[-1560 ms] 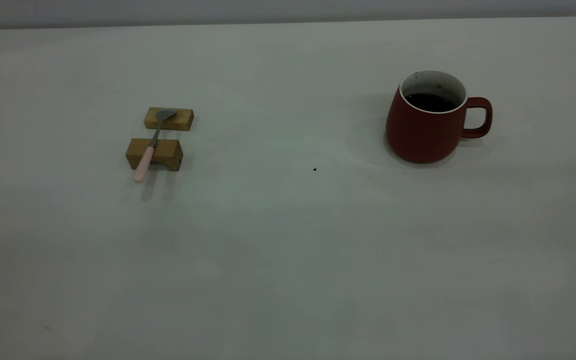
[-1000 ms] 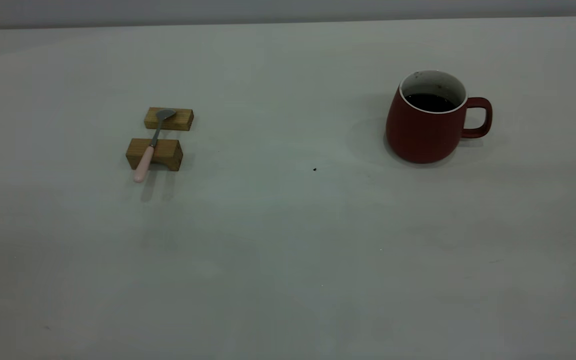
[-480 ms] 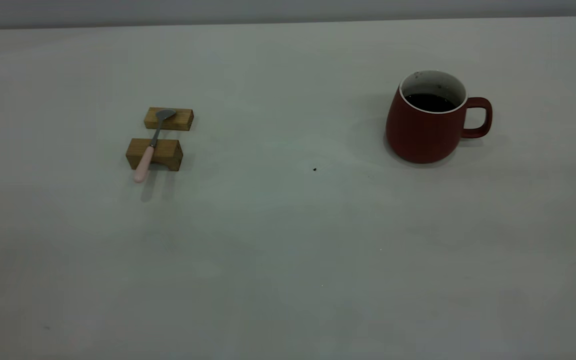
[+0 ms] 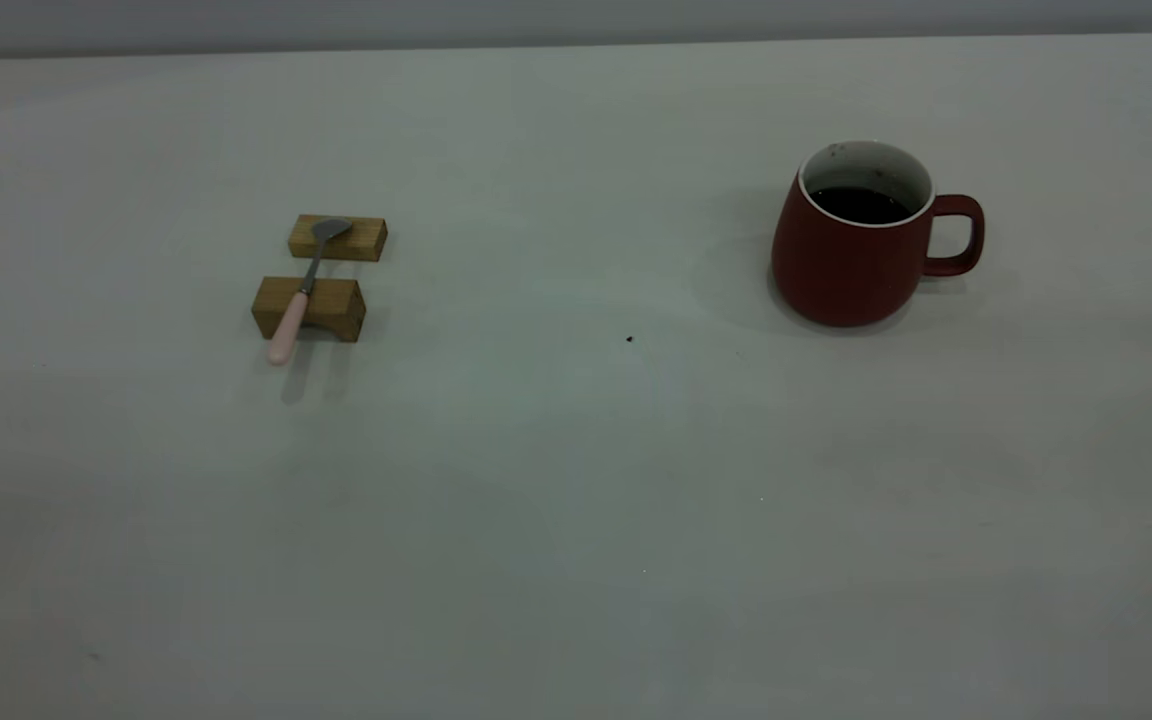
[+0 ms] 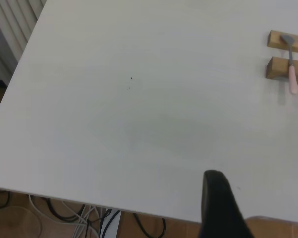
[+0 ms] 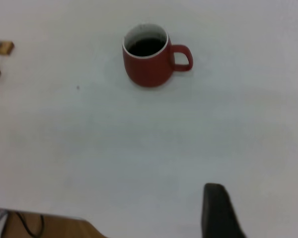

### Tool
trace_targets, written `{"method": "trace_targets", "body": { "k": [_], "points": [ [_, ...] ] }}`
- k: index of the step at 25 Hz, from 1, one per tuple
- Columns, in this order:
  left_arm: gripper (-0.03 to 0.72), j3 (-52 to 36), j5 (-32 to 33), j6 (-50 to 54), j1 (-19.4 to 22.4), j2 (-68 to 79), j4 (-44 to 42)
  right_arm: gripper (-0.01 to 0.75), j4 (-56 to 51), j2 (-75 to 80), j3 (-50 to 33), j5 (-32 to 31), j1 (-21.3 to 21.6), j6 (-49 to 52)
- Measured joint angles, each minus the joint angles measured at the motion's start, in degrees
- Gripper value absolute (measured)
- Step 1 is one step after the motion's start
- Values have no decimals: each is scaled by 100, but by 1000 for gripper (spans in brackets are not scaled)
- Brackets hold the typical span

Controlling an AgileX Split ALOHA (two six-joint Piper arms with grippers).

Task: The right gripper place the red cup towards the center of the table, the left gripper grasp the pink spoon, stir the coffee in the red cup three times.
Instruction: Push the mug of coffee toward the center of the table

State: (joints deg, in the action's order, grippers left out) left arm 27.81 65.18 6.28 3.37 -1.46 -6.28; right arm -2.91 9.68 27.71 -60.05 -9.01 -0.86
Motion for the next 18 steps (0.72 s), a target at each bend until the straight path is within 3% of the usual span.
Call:
{"method": "trace_targets", "body": {
  "k": [5,13,18],
  "points": [
    [486,0,0,0,0,0,0,674,96,1600,5,1514,0,-844],
    [486,0,0,0,0,0,0,658,103,4835,48,4155,0,-1959],
    [486,0,0,0,0,0,0,648,103,6561,560,4778,0,-2222]
  ]
}}
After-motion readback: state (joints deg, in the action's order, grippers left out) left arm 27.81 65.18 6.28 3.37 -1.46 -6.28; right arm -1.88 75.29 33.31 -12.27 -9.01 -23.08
